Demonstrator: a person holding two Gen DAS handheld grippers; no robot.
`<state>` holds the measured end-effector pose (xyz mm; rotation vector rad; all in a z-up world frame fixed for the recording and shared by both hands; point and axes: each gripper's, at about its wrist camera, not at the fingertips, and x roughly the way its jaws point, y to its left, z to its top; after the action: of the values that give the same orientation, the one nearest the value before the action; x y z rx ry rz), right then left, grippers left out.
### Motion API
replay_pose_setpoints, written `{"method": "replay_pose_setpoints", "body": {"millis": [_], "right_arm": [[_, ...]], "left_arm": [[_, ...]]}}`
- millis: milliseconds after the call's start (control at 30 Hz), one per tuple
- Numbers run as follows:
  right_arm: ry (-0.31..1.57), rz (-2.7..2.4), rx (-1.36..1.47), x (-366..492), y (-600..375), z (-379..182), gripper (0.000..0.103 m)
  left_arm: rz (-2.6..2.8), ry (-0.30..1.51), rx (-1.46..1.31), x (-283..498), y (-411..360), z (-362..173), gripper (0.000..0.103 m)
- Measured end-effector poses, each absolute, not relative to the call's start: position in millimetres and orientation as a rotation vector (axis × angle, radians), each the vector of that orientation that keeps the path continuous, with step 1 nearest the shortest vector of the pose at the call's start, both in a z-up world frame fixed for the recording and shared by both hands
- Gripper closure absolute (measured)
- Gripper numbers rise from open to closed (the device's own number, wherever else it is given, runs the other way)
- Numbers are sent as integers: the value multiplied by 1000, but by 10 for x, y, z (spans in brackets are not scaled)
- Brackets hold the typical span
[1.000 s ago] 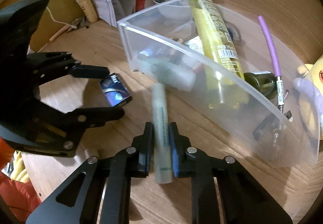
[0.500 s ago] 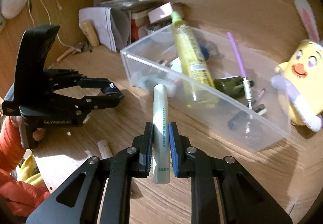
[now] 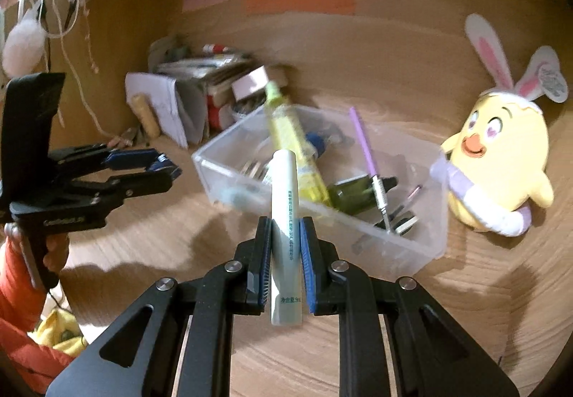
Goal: Organize objects
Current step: 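Lift the Max box and white marker and carry both over the clear box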
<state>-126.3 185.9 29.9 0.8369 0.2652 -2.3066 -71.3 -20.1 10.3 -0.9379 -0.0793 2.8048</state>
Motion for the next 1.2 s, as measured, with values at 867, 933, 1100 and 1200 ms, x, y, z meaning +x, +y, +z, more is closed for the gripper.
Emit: {"method": "replay_pose_setpoints", "body": {"millis": [867, 933, 1100, 1200], "right_arm": [[170, -2453, 715, -1799, 2041, 634, 89], [162, -2456, 720, -1857, 2045, 636, 89], [139, -2469, 754, -2006, 2074, 561, 89], [117, -2469, 795, -2102, 2111, 469, 89]], "left_arm": [[2883, -113, -827, -1275, -51, 483, 55], [2881, -119, -832, -1323, -49, 475, 55], [2880, -127, -869, -1458, -43, 392, 55], [2875, -138, -900, -1534, -61, 310, 55]]}}
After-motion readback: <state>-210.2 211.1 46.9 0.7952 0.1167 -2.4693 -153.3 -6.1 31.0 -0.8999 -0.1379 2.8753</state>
